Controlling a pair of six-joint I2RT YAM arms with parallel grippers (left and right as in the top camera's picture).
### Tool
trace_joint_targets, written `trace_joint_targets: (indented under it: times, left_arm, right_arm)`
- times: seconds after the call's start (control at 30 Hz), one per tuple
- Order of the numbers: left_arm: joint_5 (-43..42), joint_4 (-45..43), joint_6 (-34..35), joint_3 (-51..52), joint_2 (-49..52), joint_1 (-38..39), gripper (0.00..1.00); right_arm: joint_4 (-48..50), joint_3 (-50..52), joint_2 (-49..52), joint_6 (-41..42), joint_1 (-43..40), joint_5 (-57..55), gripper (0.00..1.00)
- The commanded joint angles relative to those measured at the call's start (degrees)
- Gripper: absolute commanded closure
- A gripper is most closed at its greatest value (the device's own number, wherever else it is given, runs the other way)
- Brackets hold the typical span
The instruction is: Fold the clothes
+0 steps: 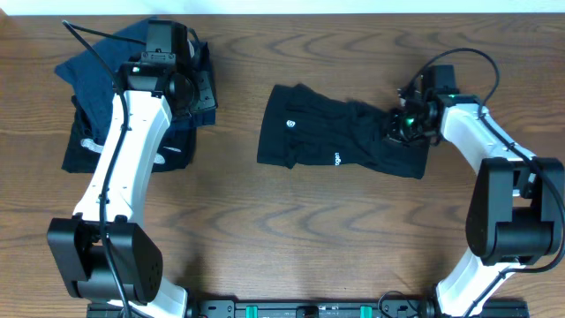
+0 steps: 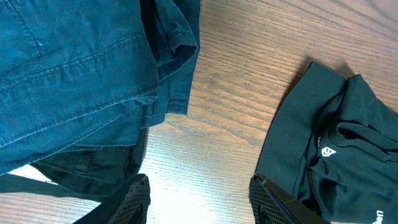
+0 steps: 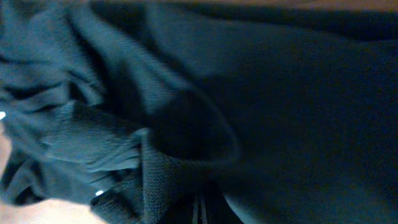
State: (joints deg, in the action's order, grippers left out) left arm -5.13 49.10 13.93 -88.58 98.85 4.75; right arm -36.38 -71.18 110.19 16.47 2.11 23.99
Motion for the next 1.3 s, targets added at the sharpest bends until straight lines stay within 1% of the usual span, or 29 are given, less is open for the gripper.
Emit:
trace_joint_targets:
  times: [0.0,0.23,0.3,0.33,0.37,0.47,0.53,0.6,0.63,0.7,0.8,0.9,0.97,1.0,1.03,1.07,1.1,1.17,1.27]
  left_arm:
    - [0.7,0.2,0.3,0.2,0.2,-0.1,0.46]
    - [0.7,0.2,0.3,0.2,0.2,-0.1,0.46]
    - [0.7,0.2,0.3,0.2,0.2,-0.1,0.46]
    - [0.7,0.2,0.3,0.2,0.2,-0.1,0.46]
    - [0.7,0.2,0.3,0.2,0.2,-0.1,0.46]
    - [0.7,0.3,0.3,0.2,0.2,-0.1,0.46]
    - [0.7,0.4,0.3,0.2,0.2,-0.1,0.46]
    - [0.8,0.3,0.3,0.2,0.2,-0.1,0.46]
    - [0.7,0.3,0.3,0.2,0.2,-0.1,0.46]
    - [0.7,0.3,0.3,0.2,0.2,-0.1,0.46]
    - [0.7,0.4,0.3,0.2,0.2,-0.1,0.46]
    - [0.7,0.3,0.3,0.2,0.2,-0.1,0.45]
    - [0.7,0.3,0.3,0.2,0.2,-0.1,0.30]
    - [0.7,0.3,0.3,0.2,0.2,-0.1,0.20]
    - [0.7,0.3,0.3,0.2,0.2,-0.1,0.15]
    - [0.7,0.3,0.3,0.2,0.2,-0.1,0.11]
    - [0.7,0.3,0.3,0.2,0.2,-0.1,0.08]
    - [0.7,0.3,0.3,0.2,0.2,-0.1,0.01]
    - [0.7,0.3,0.3,0.2,0.2,-0.1,0.02]
  right_arm:
    - [0.1,0.1,-0.8,-1.6,2.7,3.0,0.99]
    - [0.0,0.1,-0.8,-2.9,8.9,2.8,0.96]
    - [0.0,0.1,-0.8,-2.9,10.5,2.8,0.87]
    - [0.0,0.1,-0.8,-2.9,11.1,2.8,0.77]
    - [0.0,0.1,-0.8,-2.8,11.4,2.8,0.71]
    - [-0.3,-0.1,-0.9,-3.2,11.1,2.9,0.71]
    - [-0.6,-0.7,-1.4,-4.4,10.1,4.4,0.71]
    - [-1.4,-1.8,-2.9,-8.0,8.2,9.9,0.69]
    - [-2.5,-2.7,-4.1,-11.6,6.9,14.3,0.68]
    - [-5.6,-4.4,-6.7,-14.5,4.2,17.1,0.66]
    - [-9.8,-6.3,-11.3,-14.5,-1.4,13.7,0.62]
    - [-13.0,-6.4,-15.5,-14.4,-7.3,8.8,0.50]
    - [-15.3,-6.4,-16.9,-13.4,-10.6,5.5,0.50]
    - [-16.5,-6.4,-17.1,-11.3,-12.2,2.7,0.49]
    - [-17.5,-6.4,-17.1,-9.1,-13.4,0.1,0.49]
    - [-18.1,-6.1,-16.9,-7.1,-14.4,-2.6,0.46]
    - [-18.3,-5.6,-16.8,-5.5,-15.4,-4.7,0.41]
    - [-17.4,-4.3,-16.5,-4.2,-16.9,-5.3,0.38]
    - [-15.8,-2.7,-15.6,-4.1,-17.7,-4.9,0.36]
